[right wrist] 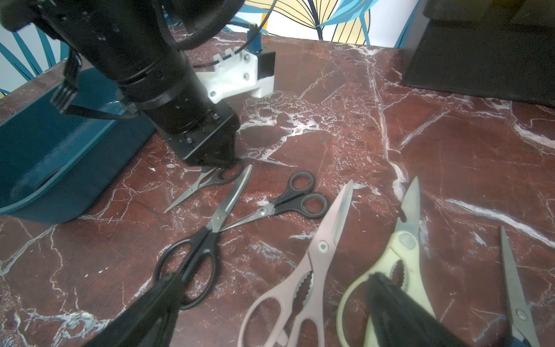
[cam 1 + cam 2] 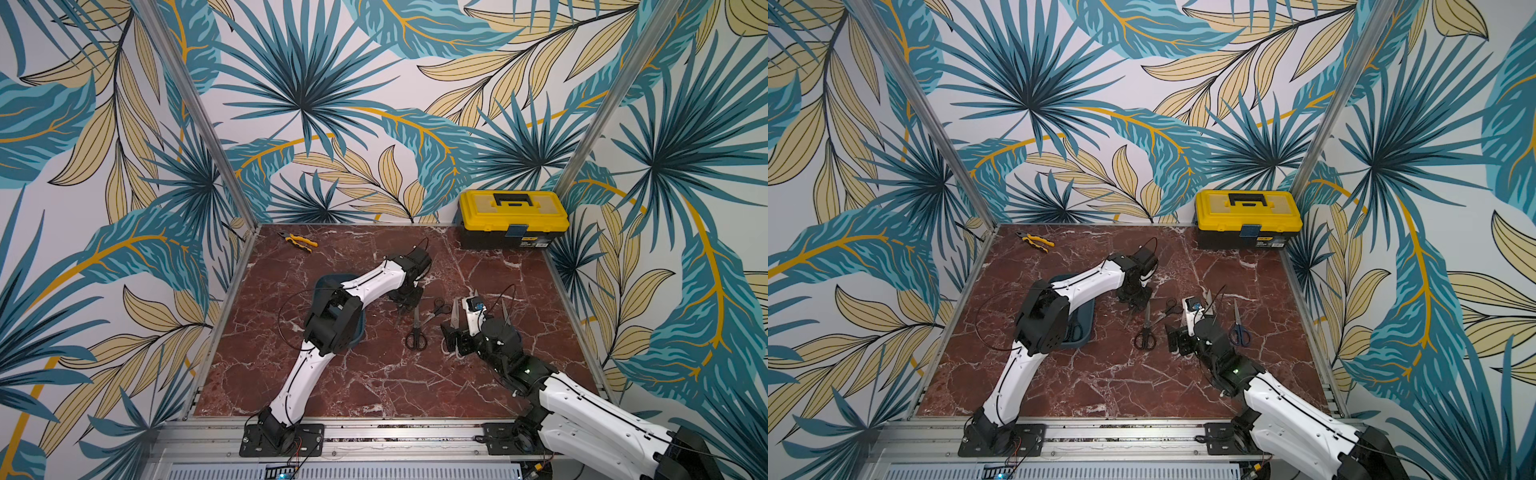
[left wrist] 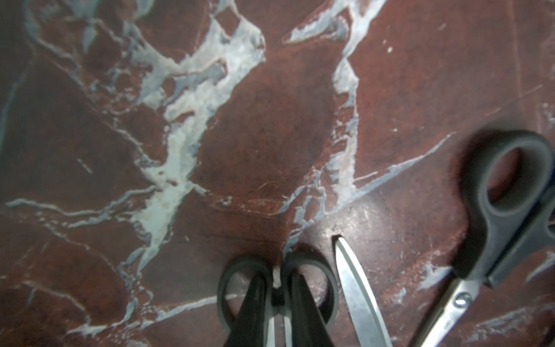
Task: Put the scissors into the storage box
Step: Pick up the scissors from the center of the board.
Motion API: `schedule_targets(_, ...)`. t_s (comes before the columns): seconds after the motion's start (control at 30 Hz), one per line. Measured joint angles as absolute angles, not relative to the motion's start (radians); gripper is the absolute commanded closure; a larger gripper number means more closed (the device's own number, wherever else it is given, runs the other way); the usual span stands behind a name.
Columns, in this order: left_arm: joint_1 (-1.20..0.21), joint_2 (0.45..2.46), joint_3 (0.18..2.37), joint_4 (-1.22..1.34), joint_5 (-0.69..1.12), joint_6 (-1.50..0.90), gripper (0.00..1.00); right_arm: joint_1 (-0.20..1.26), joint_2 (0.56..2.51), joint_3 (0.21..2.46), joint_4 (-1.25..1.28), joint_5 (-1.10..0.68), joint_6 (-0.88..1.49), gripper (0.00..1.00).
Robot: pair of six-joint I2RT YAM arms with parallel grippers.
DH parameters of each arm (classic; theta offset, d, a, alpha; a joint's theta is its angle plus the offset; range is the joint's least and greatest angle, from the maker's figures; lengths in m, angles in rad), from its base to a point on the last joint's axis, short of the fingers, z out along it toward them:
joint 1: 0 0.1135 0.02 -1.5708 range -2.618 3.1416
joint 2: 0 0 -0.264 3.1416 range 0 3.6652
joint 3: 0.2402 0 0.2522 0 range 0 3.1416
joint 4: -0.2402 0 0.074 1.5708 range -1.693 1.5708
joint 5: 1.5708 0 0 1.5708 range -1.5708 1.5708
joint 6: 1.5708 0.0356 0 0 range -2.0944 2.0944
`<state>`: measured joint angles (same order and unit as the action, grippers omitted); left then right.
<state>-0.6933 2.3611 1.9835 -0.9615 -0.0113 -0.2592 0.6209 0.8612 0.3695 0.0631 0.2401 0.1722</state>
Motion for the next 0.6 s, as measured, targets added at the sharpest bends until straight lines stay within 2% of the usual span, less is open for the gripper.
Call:
schedule_targets(0.07, -0.693, 2.361, 1.983, -0.962, -0.016, -0.26, 1.0, 0.621, 0.861, 0.369, 0.064, 0.242, 0.172, 0.0)
schedule_targets(0.6, -0.695, 2.332, 1.984, -1.056, -0.037, -0.289, 1.0, 0.621, 0.867, 0.369, 0.064, 0.255, 0.173, 0.0)
